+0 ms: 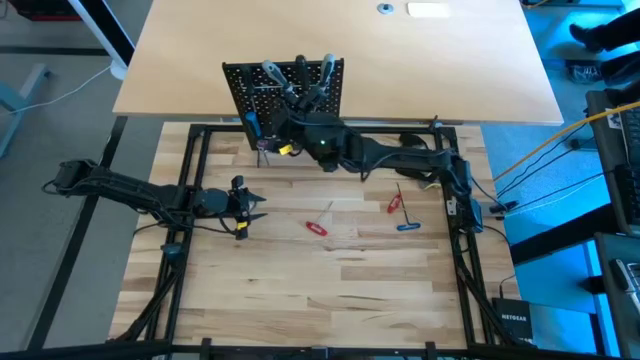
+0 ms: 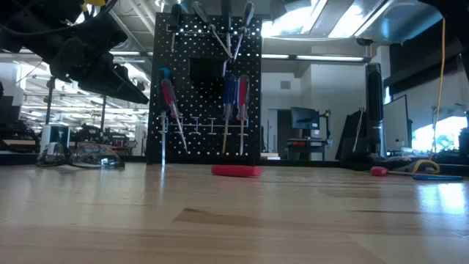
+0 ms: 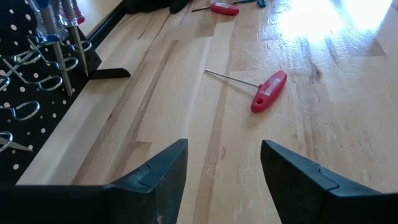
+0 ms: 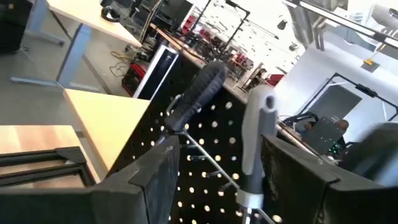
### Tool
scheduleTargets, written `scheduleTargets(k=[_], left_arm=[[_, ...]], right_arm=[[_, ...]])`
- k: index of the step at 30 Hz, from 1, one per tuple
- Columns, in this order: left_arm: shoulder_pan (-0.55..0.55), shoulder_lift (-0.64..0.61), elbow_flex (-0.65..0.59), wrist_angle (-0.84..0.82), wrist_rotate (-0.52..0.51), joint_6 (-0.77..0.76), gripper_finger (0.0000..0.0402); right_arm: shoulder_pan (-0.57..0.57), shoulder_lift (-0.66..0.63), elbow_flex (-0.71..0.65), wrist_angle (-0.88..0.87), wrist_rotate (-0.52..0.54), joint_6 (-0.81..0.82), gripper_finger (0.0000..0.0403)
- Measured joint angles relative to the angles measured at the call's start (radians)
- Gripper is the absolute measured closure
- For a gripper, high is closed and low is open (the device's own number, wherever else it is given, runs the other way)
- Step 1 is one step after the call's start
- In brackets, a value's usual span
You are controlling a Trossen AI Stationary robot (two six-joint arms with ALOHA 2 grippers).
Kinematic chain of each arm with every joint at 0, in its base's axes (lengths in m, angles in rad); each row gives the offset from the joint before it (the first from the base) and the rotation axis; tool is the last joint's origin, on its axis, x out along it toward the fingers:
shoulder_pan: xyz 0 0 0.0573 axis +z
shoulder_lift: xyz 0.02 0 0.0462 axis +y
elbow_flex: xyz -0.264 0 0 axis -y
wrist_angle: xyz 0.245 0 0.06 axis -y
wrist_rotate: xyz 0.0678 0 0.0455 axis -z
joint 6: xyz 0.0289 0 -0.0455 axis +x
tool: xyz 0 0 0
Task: Hang tools onto peg board
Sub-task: Adjust the screwdrivers
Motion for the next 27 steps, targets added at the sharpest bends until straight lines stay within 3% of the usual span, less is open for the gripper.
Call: scheduleTargets(k=[14,27], left_arm=[[0.000,0.000,0.000,-0.001,0.000,-0.005,0.0208],[0.000,0.000,0.000,0.000,0.000,-0.005,0.0208]], right_arm=[[-0.111,0.050,0.001,0.141,-0.050,0.004,0.0178],[-0.141,0.050,0.000,0.145,-0.096,0.005,0.0178]])
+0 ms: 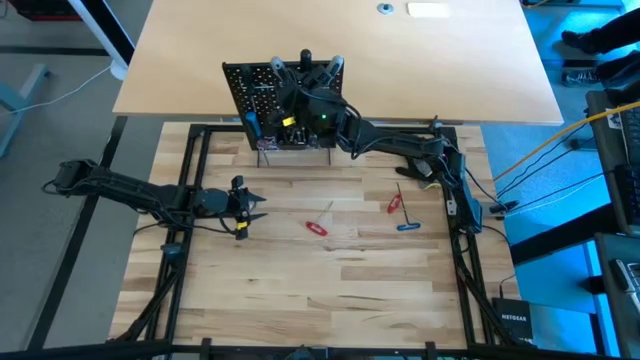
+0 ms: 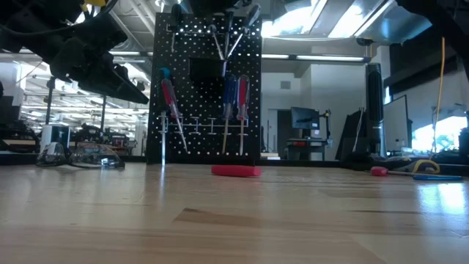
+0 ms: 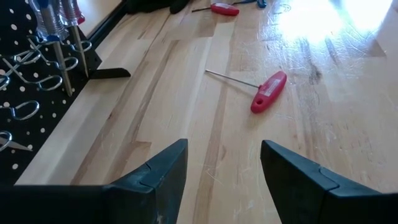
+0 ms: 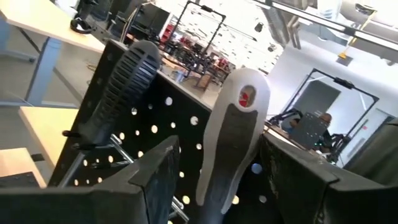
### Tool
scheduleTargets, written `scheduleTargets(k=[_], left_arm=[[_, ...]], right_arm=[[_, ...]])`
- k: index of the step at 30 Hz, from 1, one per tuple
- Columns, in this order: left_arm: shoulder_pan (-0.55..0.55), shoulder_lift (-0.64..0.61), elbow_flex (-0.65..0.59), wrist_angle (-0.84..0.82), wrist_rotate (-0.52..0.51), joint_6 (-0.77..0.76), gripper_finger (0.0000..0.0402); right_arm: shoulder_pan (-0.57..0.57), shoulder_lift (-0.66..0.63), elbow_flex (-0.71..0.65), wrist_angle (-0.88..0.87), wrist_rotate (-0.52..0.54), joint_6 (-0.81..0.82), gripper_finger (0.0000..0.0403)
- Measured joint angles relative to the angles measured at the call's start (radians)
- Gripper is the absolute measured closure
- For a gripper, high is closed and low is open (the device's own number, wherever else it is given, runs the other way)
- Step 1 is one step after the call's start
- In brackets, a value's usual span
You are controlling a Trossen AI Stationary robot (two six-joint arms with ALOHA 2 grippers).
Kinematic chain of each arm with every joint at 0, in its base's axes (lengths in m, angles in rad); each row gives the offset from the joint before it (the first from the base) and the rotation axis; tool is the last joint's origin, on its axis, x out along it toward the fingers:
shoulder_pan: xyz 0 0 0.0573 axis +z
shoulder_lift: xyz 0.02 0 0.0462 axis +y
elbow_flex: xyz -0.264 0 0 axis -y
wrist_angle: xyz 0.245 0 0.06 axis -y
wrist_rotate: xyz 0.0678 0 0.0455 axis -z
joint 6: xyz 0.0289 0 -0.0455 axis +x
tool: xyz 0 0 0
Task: Hang tools onto peg board
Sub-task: Adjust the screwdrivers
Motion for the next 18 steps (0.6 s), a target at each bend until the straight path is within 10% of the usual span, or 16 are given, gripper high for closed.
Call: scheduleTargets(k=[18], left_arm=[[0.000,0.000,0.000,-0.001,0.000,0.000,0.0208]], right_arm=[[0.023,0.000,0.000,0.029,0.135,-0.052,0.0178]])
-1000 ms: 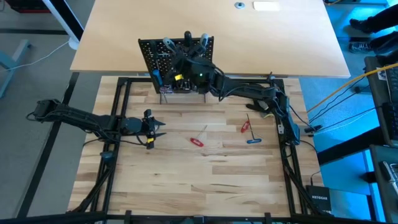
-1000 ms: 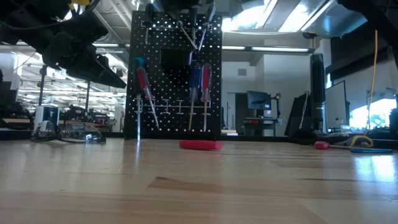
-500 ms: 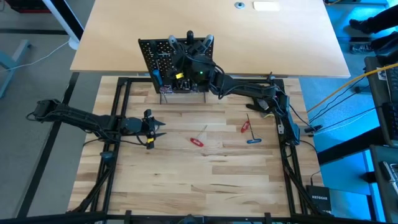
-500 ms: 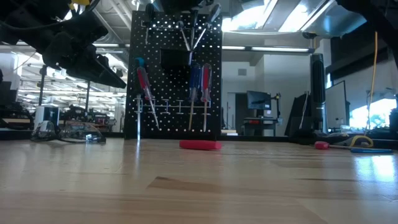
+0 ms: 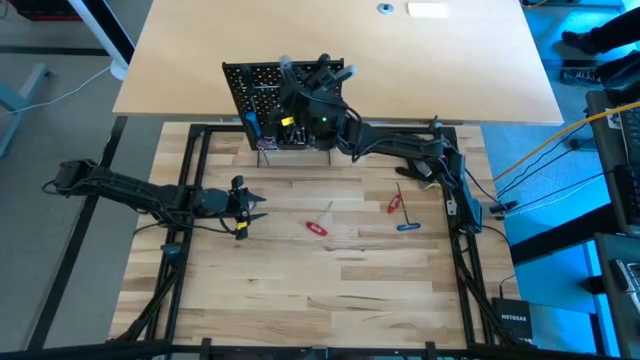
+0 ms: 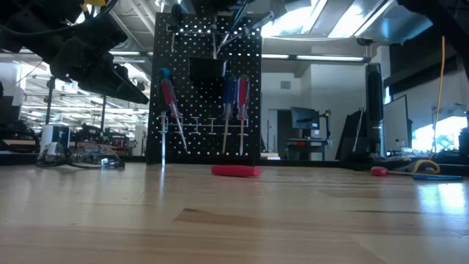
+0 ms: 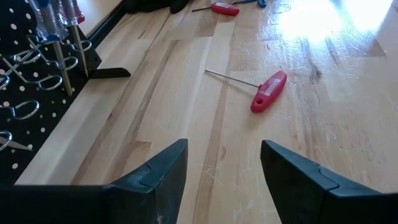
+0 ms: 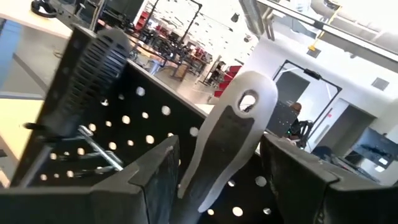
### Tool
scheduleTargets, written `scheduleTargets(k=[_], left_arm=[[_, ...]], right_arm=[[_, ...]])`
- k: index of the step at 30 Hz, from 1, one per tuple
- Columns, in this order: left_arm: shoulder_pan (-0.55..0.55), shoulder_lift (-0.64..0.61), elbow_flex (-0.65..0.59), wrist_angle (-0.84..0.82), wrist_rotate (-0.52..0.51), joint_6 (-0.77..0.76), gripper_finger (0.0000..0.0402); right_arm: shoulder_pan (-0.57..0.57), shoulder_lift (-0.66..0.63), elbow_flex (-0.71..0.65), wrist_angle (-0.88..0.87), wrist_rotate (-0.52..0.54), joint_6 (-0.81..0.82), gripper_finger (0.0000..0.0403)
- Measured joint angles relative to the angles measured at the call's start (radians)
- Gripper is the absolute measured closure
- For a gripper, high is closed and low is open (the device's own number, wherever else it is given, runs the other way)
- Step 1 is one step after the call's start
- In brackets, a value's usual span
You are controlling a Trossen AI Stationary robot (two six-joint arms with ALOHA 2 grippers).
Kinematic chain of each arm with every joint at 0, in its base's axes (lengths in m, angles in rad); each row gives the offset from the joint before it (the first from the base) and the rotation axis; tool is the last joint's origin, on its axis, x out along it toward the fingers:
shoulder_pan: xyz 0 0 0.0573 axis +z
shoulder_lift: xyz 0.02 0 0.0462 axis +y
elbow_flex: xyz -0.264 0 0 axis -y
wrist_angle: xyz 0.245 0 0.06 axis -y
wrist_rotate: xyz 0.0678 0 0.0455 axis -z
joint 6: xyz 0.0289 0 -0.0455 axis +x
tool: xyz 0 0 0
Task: Hang tools onto peg board
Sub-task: Adjust the screwdrivers, then hang the bottom red t-handle hex key on the peg board
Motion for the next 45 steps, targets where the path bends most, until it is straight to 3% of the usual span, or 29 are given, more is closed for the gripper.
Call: scheduleTargets(k=[15,20,25,28,34,38,41,45], left_arm=[[0.000,0.000,0.000,-0.001,0.000,0.000,0.0208],[0.000,0.000,0.000,-0.003,0.000,-0.003,0.0208],[0.000,0.000,0.000,-0.003,0.000,-0.007,0.0208],[-0.001,0.000,0.000,-0.010,0.002,-0.012,0.0208],[-0.005,0.000,0.000,-0.007,0.005,-0.027,0.0208],[-0.005,0.000,0.000,-0.006,0.005,-0.027,0.0208],[-0.005,0.000,0.000,0.000,0.005,-0.027,0.0208],[-0.005,0.000,0.000,0.006,0.012,-0.035,0.0208]], right_arm=[[0.073,-0.009,0.000,0.000,-0.002,-0.059,0.0178],[0.132,-0.045,0.000,-0.083,0.017,-0.057,0.0178],[0.228,-0.120,0.000,-0.321,0.013,0.027,0.0178],[0.256,-0.173,0.000,-0.559,-0.008,0.184,0.0178],[0.290,-0.238,-0.001,-1.068,-0.219,0.514,0.0178],[0.343,-0.236,-0.083,-1.217,-0.328,0.603,0.0178],[0.385,-0.236,-0.195,-1.208,-0.297,0.625,0.0178],[0.452,-0.258,-0.348,-1.201,-0.080,0.753,0.0178]])
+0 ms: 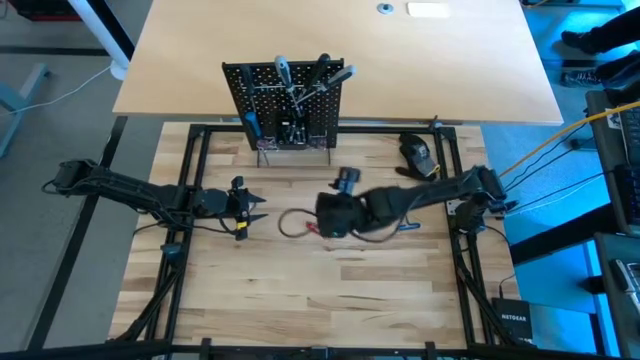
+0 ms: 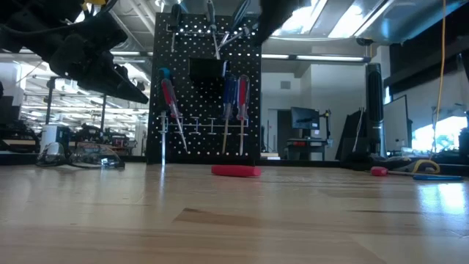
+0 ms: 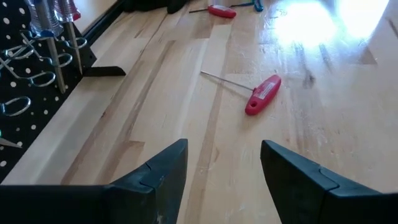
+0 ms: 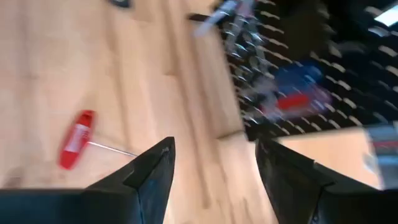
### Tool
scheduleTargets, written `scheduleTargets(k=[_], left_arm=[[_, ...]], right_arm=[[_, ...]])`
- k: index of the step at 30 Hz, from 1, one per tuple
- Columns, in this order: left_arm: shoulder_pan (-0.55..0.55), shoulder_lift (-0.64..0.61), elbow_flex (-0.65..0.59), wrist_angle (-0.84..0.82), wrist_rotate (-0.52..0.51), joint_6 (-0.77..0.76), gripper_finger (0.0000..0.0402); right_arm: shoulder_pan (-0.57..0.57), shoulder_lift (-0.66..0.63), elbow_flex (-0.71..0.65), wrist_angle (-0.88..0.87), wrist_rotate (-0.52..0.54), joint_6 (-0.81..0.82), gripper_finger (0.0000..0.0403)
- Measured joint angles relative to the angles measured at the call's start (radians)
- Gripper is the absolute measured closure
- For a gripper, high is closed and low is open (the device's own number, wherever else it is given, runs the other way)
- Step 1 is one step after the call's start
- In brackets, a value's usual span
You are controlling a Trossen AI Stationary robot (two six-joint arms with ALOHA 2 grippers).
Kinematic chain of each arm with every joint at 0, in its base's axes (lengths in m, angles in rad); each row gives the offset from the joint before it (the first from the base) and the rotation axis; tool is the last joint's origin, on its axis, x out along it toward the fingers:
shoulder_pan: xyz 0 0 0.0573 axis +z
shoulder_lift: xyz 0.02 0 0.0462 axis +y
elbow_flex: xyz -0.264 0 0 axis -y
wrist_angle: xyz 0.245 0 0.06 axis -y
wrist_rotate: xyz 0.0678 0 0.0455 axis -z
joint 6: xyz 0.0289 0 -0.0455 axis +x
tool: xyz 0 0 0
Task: Hang tools onto peg board
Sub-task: Hang the bottom red t-handle hex key on the peg board
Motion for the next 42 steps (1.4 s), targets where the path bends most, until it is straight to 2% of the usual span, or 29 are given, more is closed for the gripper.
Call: scheduleTargets(k=[4,9,15,19,23,27,30,34,42], left_arm=[[0.000,0.004,0.000,0.046,0.019,-0.003,0.0208],[0.000,0.053,0.000,0.149,0.054,0.007,0.0208],[-0.007,0.228,0.001,0.368,0.072,0.043,0.0208],[-0.023,0.391,0.053,0.397,0.076,0.022,0.0208],[-0.046,0.556,0.150,0.396,0.076,0.014,0.0208],[-0.056,0.679,0.247,0.364,0.077,0.076,0.0208],[-0.054,0.725,0.313,0.301,0.076,0.092,0.0208],[-0.029,0.766,0.361,0.320,0.088,0.170,0.0208],[0.054,0.883,0.381,0.347,0.221,0.198,0.0208]], right_arm=[[0.066,-0.094,-0.192,0.039,0.123,0.156,0.0178],[0.111,-0.206,-0.492,0.281,0.116,0.213,0.0178],[0.095,-0.260,-0.755,0.675,-0.033,0.188,0.0178],[0.080,-0.258,-0.860,0.914,-0.111,0.159,0.0178],[0.069,-0.255,-0.931,1.085,-0.162,0.160,0.0178],[0.070,-0.255,-0.960,1.135,-0.172,0.168,0.0178],[0.070,-0.251,-0.965,1.147,-0.178,0.191,0.0178],[0.070,-0.233,-0.968,1.142,-0.179,0.188,0.0178],[0.070,-0.195,-0.968,1.142,-0.184,0.188,0.0178]])
